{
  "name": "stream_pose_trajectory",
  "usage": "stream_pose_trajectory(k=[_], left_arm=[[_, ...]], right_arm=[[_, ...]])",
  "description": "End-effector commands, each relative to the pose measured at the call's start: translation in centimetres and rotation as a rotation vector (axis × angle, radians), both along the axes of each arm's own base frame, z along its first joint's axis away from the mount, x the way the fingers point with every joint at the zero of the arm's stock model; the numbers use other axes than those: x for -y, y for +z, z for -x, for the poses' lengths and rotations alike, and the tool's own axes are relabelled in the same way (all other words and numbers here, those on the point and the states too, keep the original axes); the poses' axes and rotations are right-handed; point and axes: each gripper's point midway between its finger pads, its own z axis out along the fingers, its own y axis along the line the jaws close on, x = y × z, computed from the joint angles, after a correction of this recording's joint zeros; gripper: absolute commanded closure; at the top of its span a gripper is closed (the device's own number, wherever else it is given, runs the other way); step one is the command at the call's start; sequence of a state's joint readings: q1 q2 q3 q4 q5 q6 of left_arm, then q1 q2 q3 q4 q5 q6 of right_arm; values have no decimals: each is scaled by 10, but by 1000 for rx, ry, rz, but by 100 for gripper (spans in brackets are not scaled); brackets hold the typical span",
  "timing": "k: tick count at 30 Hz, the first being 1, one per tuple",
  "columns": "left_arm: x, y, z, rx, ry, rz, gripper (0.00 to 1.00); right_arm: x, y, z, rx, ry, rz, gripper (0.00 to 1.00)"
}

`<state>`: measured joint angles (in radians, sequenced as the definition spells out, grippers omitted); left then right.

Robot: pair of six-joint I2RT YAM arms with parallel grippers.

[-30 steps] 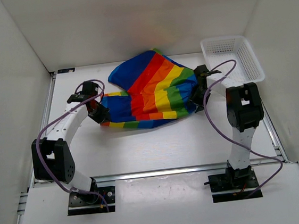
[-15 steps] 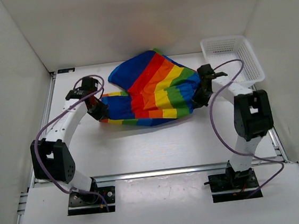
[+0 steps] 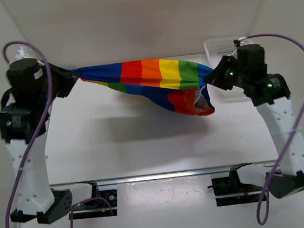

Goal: Fold and stack the shorts
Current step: Fold the shorts

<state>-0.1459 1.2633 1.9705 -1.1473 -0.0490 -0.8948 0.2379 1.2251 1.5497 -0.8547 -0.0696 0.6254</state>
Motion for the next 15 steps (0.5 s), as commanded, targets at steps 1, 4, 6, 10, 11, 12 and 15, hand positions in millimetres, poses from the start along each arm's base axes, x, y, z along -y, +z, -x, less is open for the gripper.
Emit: stream_pose_trajectory(k=[1, 4, 6, 10, 11, 12, 15], left_arm=[[-51, 56, 49, 152, 184, -98, 89], [-64, 98, 87, 286, 232, -101, 89], [-69, 118, 109, 358, 252, -89, 89], [-82, 142, 146, 450, 303, -108, 89], [-85, 153, 158, 494, 315, -109, 89], [-85, 157, 162, 511, 316, -105, 89], [-84, 163, 169, 537, 307, -106, 89]], right_arm=[[42, 18, 40, 31, -45, 162, 100], [33, 62, 75, 149, 72, 132, 100], [25, 93, 98, 242, 148, 101, 100], [15, 124, 147, 308, 262, 55, 100], [14, 128, 154, 307, 277, 47, 100], [12, 133, 164, 316, 298, 34, 100], [7, 137, 174, 289, 326, -4, 100]])
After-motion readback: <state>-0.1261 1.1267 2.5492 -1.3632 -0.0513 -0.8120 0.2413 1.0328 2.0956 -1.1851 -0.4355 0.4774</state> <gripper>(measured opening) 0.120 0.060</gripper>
